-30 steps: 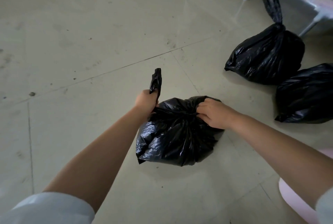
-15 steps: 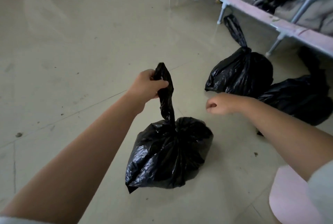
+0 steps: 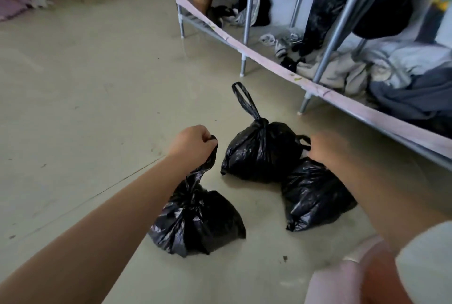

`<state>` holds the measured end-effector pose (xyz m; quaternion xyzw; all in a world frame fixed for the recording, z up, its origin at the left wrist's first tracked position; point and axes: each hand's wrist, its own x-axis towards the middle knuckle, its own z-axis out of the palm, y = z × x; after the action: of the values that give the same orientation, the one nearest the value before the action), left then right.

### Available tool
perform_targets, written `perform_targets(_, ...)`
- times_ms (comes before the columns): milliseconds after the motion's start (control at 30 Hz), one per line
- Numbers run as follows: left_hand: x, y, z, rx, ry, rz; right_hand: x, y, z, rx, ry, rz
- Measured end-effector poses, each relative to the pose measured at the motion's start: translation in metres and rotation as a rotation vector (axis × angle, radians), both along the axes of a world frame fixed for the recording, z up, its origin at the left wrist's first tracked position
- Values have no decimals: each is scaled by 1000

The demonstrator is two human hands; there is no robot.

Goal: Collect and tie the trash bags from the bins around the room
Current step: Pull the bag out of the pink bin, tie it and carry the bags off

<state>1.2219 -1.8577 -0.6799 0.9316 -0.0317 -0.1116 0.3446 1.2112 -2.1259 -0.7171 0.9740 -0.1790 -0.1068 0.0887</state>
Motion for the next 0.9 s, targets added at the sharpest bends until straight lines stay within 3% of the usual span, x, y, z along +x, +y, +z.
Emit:
perform_targets(100,5,-20,12,193,39,-34,5,-21,-1,221,30,-3)
perform_targets(267,22,-39,37,223,186,24,18,-31,29,486,-114,-161)
perform_targets(433,43,-43,51,267,113,73,42,-19,43,904,-366,-327)
perform_targets(533,57,-42,42,263,62,84,67,-3,37,1195,-386,-515)
perform_targets(700,91,-47,12,152,4,39,115,12,21,1248,-400,-489)
perform_targets(900,132,-48,-29,68,0,-6,159,34,7,846,-166,-152)
